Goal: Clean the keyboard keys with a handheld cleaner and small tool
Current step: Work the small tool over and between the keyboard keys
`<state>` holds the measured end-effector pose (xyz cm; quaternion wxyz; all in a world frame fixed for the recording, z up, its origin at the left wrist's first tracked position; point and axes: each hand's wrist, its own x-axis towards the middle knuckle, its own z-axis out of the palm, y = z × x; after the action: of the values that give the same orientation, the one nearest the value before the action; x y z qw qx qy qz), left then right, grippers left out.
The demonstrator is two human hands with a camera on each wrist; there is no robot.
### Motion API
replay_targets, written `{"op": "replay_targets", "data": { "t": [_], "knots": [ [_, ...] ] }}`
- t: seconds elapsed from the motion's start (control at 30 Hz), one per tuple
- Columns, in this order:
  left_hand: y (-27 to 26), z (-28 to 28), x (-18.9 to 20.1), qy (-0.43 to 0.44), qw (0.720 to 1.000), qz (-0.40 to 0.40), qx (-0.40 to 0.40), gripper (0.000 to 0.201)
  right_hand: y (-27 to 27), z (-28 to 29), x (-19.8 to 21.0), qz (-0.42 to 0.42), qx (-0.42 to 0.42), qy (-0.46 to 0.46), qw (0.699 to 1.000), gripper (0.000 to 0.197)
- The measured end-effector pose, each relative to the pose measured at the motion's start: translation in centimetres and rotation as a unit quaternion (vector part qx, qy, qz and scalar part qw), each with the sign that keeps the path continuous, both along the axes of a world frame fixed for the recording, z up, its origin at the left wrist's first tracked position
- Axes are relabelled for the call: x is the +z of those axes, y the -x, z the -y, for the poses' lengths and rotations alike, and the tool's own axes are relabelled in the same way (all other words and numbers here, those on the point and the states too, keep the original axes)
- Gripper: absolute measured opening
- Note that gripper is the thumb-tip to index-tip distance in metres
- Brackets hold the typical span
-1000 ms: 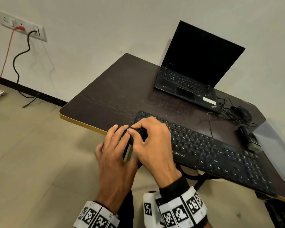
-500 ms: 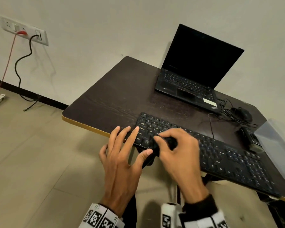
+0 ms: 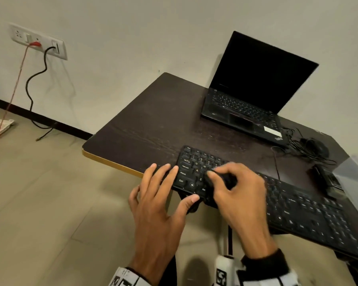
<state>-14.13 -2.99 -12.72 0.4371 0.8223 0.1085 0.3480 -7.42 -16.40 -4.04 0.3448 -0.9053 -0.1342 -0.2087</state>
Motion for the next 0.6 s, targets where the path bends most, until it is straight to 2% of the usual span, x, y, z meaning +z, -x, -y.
{"op": "replay_targets", "data": {
  "t": [0.1,0.17,0.23,0.37,0.43,0.6],
  "knots": [
    [0.2,-0.2,-0.1,-0.016,1.0,-0.01,-0.01,0.065,-0.4,-4.7,-0.5,-0.011,0.065,0.012,0.998,0.009],
    [0.2,-0.4,0.0,-0.024,1.0,-0.012,-0.011,0.065,-0.6,-5.9,-0.4,-0.023,0.078,0.027,0.996,0.008],
    [0.2,-0.5,0.1,-0.03,1.0,-0.007,-0.005,0.065,-0.5,-4.6,-0.2,-0.02,0.066,0.02,0.997,0.009],
    [0.1,-0.3,0.1,-0.03,1.0,0.001,0.008,0.065,0.1,1.0,0.3,-0.02,-0.04,0.01,0.999,0.016],
    [0.0,0.0,0.2,-0.023,1.0,0.0,0.002,0.066,0.2,1.9,0.2,-0.02,-0.067,0.003,0.998,0.019],
    [0.3,-0.3,0.2,-0.031,0.999,-0.009,-0.006,0.062,-0.7,-3.3,-0.2,-0.004,0.008,0.003,1.0,0.013]
  ]
}}
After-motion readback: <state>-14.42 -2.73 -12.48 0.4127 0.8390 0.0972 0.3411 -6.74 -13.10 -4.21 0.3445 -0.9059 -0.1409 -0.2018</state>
